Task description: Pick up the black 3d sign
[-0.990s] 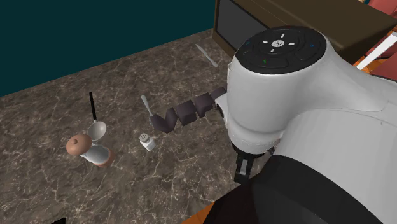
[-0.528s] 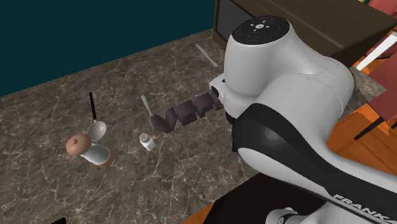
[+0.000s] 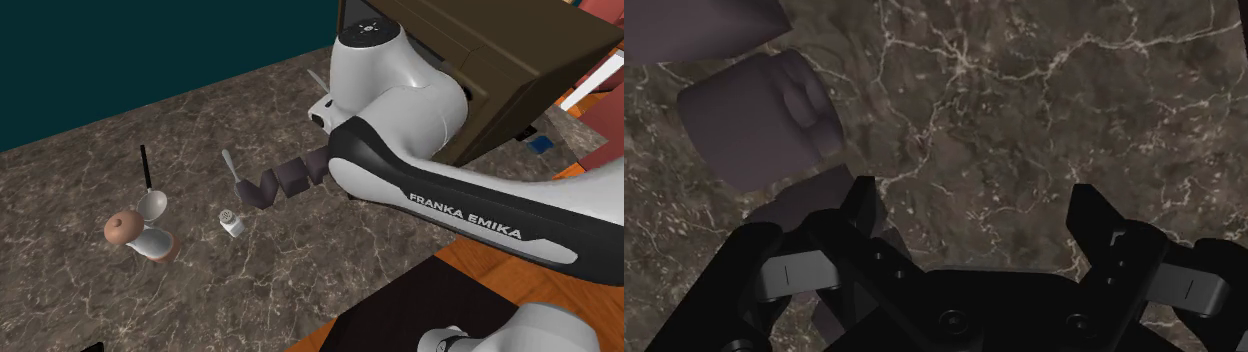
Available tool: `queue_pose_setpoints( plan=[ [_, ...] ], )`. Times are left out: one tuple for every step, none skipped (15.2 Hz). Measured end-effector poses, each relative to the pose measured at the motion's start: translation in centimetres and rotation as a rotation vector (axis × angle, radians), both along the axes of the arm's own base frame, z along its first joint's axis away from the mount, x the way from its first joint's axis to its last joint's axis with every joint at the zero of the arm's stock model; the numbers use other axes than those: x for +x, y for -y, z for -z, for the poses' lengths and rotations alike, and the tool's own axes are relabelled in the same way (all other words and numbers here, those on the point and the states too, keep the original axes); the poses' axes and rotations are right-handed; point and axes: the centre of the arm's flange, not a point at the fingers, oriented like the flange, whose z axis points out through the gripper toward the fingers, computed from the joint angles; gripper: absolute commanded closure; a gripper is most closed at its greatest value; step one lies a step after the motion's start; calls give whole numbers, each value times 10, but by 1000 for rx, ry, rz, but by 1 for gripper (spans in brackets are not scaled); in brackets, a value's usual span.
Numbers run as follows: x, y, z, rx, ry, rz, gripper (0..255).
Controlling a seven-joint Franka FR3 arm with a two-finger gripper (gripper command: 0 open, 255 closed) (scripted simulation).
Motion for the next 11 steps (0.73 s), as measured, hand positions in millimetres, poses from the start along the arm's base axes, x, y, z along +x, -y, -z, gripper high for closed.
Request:
queue_pose_setpoints(
  plan=[
    [7,8,7,5,4,-25,0],
    [17,14,9,8,9,-51,0],
    [29,19,13,12,15,-76,0],
    [40,25,18,15,19,-102,0],
    [50,32,23,19,24,-127,0],
    [61,38,27,23,29,-153,0],
    [71,44,30,27,34,-179,0],
    [82,48,35,30,39,-204,0],
    [88,50,38,33,41,-222,0],
    [92,51,42,34,43,-231,0],
    [94,53,47,35,44,-236,0]
  ],
)
